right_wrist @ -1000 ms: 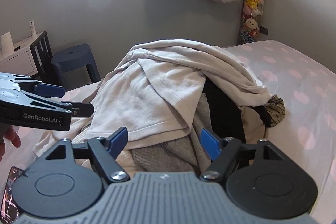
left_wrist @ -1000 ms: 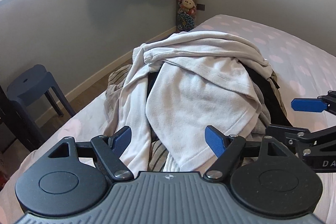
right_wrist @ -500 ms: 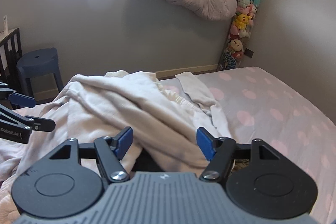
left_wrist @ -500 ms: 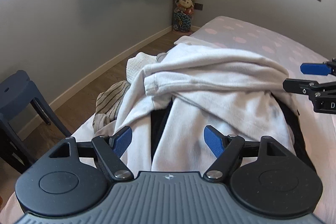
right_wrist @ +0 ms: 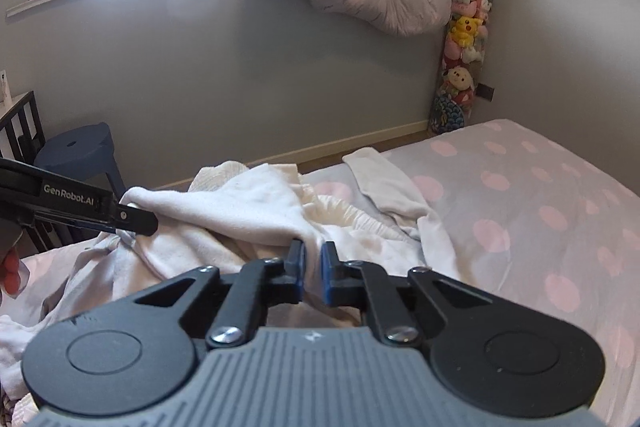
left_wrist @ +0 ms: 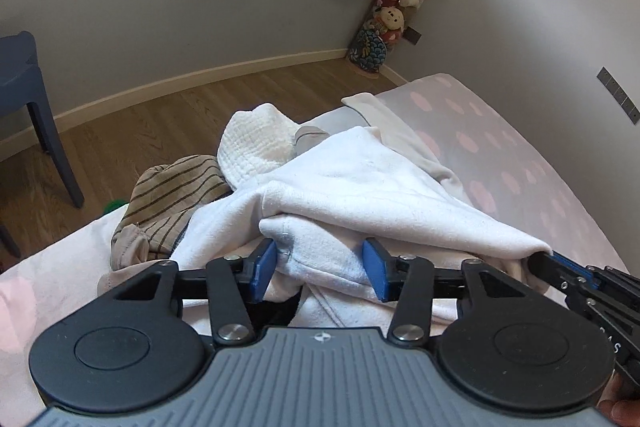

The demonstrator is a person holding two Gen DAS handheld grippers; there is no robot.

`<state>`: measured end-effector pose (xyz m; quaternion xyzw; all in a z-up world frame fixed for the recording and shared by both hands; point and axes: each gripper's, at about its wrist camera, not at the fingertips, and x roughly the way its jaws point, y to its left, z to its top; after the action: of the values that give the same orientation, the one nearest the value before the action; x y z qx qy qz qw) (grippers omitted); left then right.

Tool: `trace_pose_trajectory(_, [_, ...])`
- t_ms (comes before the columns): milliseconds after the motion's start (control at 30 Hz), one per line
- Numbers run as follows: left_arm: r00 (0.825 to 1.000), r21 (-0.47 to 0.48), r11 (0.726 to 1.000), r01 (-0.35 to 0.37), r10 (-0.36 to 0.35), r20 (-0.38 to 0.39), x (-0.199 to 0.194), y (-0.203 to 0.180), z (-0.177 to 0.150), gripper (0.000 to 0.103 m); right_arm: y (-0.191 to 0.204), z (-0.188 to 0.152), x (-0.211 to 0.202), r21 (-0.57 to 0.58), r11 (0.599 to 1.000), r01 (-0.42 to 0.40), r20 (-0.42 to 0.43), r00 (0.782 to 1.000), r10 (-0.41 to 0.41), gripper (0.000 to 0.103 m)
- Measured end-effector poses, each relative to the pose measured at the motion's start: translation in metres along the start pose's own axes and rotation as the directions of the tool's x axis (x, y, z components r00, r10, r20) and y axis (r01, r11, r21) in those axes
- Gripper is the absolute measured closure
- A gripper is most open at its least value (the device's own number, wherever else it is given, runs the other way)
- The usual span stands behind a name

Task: Fold clothes
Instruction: 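Grasp the white shirt with the left gripper while the right gripper grasps it too, then pull the white shirt out of the heap and spread it on the bed with both grippers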

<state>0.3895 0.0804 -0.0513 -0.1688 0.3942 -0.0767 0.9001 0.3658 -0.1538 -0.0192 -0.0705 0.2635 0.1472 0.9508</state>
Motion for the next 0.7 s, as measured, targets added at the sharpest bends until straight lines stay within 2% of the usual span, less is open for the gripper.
trace_pose_trajectory(33, [1.0, 0.003, 1.0, 0.012, -0.012, 0.015, -0.006, -0.001, 0.0, 0.073, -0.001, 0.002, -0.005, -0.002, 1.0, 0.016, 0.016, 1.0, -0.016, 0.095])
trace_pose_trajectory(67, [0.999, 0.014, 0.999, 0.039, -0.04, 0.028, -0.012, -0.002, -0.001, 0.087, -0.003, 0.004, -0.011, -0.004, 1.0, 0.029, 0.035, 0.999, -0.029, 0.095])
trace_pose_trajectory(133, [0.998, 0.047, 0.998, 0.053, -0.054, 0.036, -0.026, -0.009, 0.0, 0.091, -0.005, 0.007, -0.027, -0.003, 0.999, 0.051, 0.076, 0.996, -0.05, 0.096])
trace_pose_trajectory(167, [0.997, 0.063, 0.996, 0.059, -0.062, 0.04, -0.033, -0.013, 0.0, 0.098, -0.006, 0.01, -0.037, -0.003, 0.998, 0.061, 0.099, 0.993, -0.06, 0.096])
trace_pose_trajectory(333, [0.992, 0.142, 0.984, 0.103, -0.113, 0.059, -0.077, -0.042, -0.004, 0.099, -0.006, 0.017, -0.101, 0.007, 0.993, 0.119, 0.215, 0.97, -0.117, 0.096])
trace_pose_trajectory(467, [0.983, 0.204, 0.967, 0.154, -0.171, 0.07, -0.117, -0.069, -0.012, 0.099, -0.019, 0.018, -0.167, 0.034, 0.989, 0.145, 0.269, 0.951, -0.149, 0.096])
trace_pose_trajectory(567, [0.973, 0.261, 0.945, 0.199, -0.223, 0.063, -0.147, -0.093, -0.025, 0.099, -0.034, 0.002, -0.218, 0.054, 0.982, 0.183, 0.274, 0.943, -0.191, 0.096])
trace_pose_trajectory(700, [0.959, 0.311, 0.913, 0.263, -0.283, 0.02, -0.174, -0.122, -0.053, 0.099, -0.054, -0.04, -0.284, 0.113, 0.963, 0.244, 0.266, 0.927, -0.266, 0.096])
